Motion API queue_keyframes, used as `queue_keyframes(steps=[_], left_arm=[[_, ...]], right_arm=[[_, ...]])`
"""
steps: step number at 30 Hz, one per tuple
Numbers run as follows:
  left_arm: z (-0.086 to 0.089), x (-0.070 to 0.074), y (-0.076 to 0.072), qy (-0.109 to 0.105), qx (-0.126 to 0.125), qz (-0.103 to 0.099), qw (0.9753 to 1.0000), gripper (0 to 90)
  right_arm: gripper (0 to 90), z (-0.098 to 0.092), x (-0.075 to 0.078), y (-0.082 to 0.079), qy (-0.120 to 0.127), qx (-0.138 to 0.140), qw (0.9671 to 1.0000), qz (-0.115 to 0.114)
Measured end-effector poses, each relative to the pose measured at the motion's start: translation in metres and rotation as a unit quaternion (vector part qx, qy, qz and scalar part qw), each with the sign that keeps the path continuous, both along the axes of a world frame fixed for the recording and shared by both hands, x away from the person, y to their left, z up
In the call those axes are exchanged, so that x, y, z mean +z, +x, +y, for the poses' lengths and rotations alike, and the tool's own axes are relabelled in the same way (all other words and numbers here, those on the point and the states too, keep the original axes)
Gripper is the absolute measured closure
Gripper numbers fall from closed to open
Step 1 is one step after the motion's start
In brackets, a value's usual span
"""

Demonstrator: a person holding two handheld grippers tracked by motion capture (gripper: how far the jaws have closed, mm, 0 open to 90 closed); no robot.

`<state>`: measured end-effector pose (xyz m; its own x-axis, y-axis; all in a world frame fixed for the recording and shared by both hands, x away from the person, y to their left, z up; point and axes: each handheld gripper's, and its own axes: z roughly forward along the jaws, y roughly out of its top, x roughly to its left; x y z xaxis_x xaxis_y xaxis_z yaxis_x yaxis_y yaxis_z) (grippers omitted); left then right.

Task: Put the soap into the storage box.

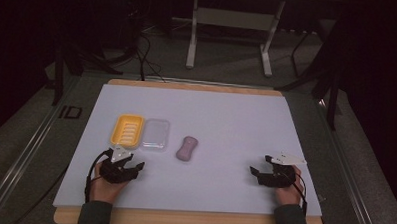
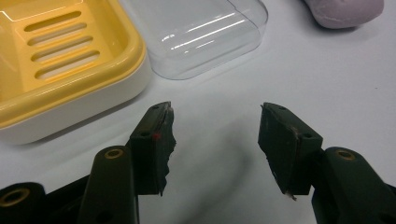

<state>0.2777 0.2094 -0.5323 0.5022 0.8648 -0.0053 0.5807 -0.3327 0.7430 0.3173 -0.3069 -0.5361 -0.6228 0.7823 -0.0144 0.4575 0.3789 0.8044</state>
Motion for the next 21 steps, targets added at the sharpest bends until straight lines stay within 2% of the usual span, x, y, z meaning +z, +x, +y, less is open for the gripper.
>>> queue_keyframes(steps=[3, 7, 13, 21], left_arm=[[0.000, 0.001, -0.001, 0.001, 0.007, -0.005, 1.0000, 45.2], [0.003, 0.005, -0.002, -0.010, 0.013, -0.009, 0.9998, 45.4], [0.006, 0.010, -0.003, -0.007, 0.013, -0.004, 0.9999, 44.9], [0.009, 0.019, -0.001, -0.001, 0.006, 0.001, 1.0000, 44.6]], right_arm=[[17.2, 0.003, 0.000, -0.004, -0.013, 0.005, 0.9998, -0.017], [15.0, 0.004, 0.000, -0.005, -0.020, 0.012, 0.9995, -0.023], [14.6, 0.002, 0.001, -0.004, -0.008, 0.014, 0.9997, -0.017], [14.3, 0.002, 0.001, -0.001, -0.009, 0.003, 0.9999, -0.008]])
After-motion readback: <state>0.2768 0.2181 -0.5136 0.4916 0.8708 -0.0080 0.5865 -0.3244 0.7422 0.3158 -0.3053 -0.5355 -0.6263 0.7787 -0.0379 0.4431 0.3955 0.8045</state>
